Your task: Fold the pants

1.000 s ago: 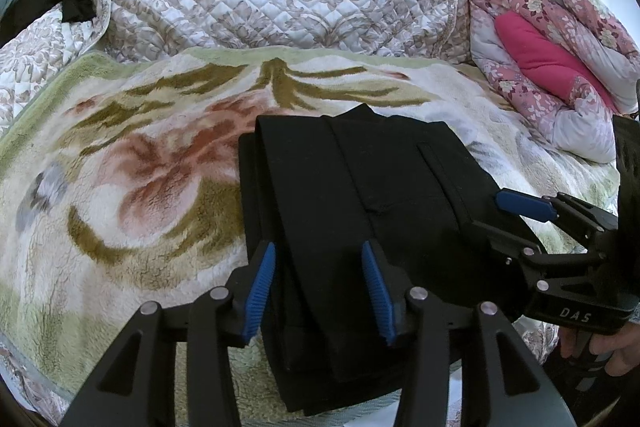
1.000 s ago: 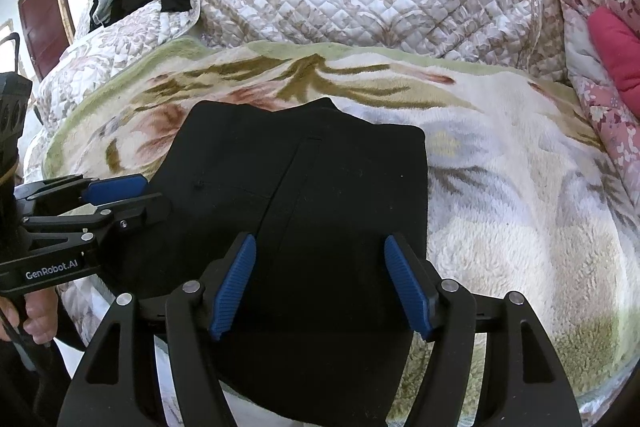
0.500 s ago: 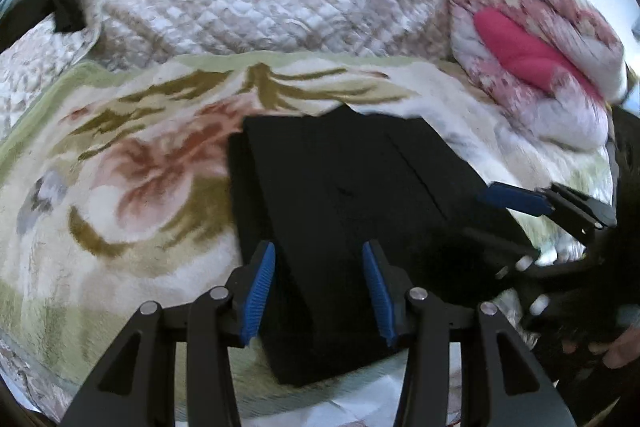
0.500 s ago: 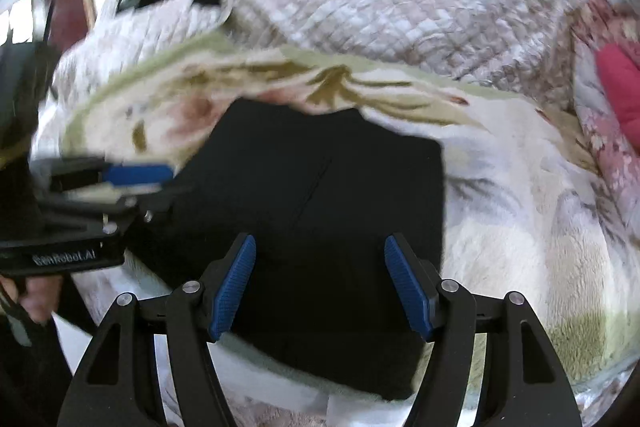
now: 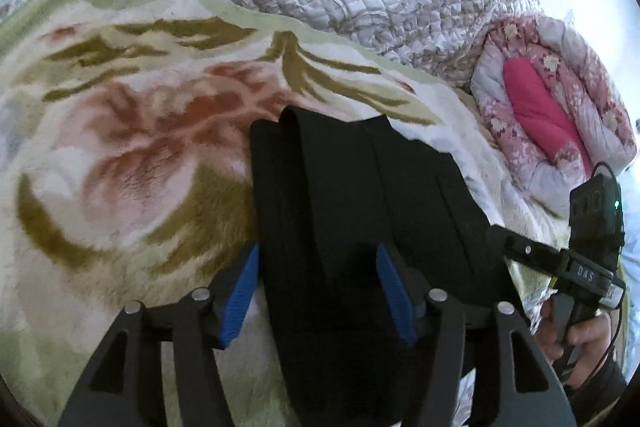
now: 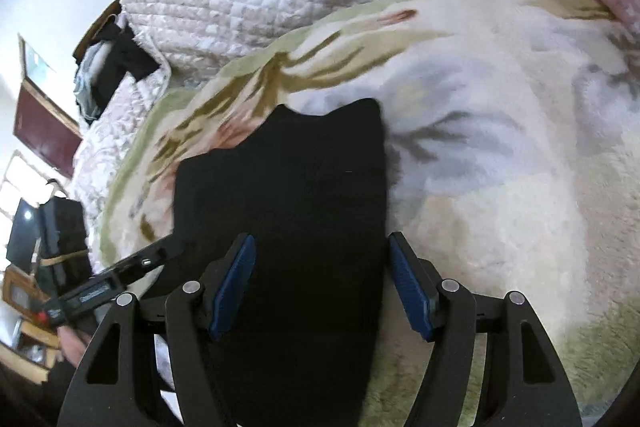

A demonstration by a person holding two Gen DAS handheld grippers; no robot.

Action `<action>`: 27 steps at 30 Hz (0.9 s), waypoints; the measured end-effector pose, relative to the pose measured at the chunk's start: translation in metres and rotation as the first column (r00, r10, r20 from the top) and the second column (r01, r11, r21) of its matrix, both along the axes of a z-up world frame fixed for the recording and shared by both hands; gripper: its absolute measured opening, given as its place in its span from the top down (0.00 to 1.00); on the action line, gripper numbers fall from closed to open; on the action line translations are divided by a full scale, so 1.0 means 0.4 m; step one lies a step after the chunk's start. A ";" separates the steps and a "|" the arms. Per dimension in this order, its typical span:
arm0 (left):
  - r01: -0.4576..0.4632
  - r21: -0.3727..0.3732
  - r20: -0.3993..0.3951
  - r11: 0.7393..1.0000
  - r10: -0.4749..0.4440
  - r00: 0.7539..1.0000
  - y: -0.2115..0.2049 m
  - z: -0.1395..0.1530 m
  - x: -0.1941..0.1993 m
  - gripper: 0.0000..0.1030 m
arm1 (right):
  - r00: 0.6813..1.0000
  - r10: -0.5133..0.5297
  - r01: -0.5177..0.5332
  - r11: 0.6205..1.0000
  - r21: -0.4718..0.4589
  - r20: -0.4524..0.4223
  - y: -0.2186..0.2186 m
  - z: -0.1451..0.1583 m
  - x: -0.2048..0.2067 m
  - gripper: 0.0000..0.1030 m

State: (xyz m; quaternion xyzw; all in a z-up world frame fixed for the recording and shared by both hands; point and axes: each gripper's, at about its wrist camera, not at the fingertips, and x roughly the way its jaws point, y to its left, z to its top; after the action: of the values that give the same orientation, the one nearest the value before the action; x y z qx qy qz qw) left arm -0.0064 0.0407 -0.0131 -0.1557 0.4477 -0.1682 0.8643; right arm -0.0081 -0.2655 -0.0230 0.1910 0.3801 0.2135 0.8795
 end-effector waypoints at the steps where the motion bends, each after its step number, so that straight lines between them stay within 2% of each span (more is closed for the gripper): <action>1: 0.001 -0.013 -0.002 1.000 -0.001 1.000 0.000 -0.003 0.008 0.36 | 1.000 0.002 -0.002 1.000 0.006 -0.001 0.003 -0.004 0.006 0.35; 4: -0.011 -0.050 -0.010 0.999 0.010 1.000 0.004 -0.008 0.017 0.39 | 1.000 -0.005 0.005 1.000 0.027 -0.021 0.002 -0.012 0.006 0.39; 6: -0.011 -0.049 -0.012 0.999 0.010 1.000 0.001 -0.003 0.007 0.44 | 1.000 -0.001 0.002 0.999 0.032 -0.028 -0.001 -0.015 -0.004 0.56; 8: -0.011 -0.039 -0.008 0.999 0.010 1.000 -0.002 0.003 -0.009 0.48 | 0.999 0.016 -0.012 0.997 0.071 -0.046 -0.009 -0.021 -0.015 0.64; 13: -0.020 -0.035 -0.002 0.999 0.020 1.000 -0.001 0.000 -0.010 0.54 | 0.999 0.009 -0.005 0.997 0.078 -0.054 -0.008 -0.028 0.007 0.66; 15: -0.033 -0.044 -0.006 0.999 0.032 0.999 -0.002 0.009 0.002 0.62 | 0.999 0.000 0.003 0.998 0.070 -0.046 -0.001 -0.020 0.005 0.78; 16: -0.034 -0.038 0.002 0.999 0.034 0.999 -0.003 0.017 0.000 0.67 | 0.999 0.006 -0.003 0.998 0.067 -0.034 0.005 -0.012 0.000 0.80; 19: -0.022 -0.022 0.038 1.000 0.023 0.999 -0.012 0.053 -0.012 0.77 | 1.000 0.018 -0.019 0.998 0.052 0.026 0.023 0.031 -0.019 0.82; 24: 0.020 -0.013 0.076 1.000 -0.019 0.997 -0.025 0.118 0.005 0.78 | 0.995 0.038 -0.046 0.996 0.082 0.088 0.040 0.102 -0.024 0.83; 27: 0.026 0.004 0.096 1.000 -0.026 0.995 -0.014 0.151 0.047 0.78 | 0.992 0.052 -0.062 0.994 0.084 0.115 0.048 0.144 0.019 0.83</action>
State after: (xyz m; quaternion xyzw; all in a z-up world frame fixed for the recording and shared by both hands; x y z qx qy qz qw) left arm 0.0125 0.0352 0.0471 -0.1404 0.4078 -0.1863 0.8827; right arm -0.0005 -0.2463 0.0348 0.2060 0.3254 0.2656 0.8838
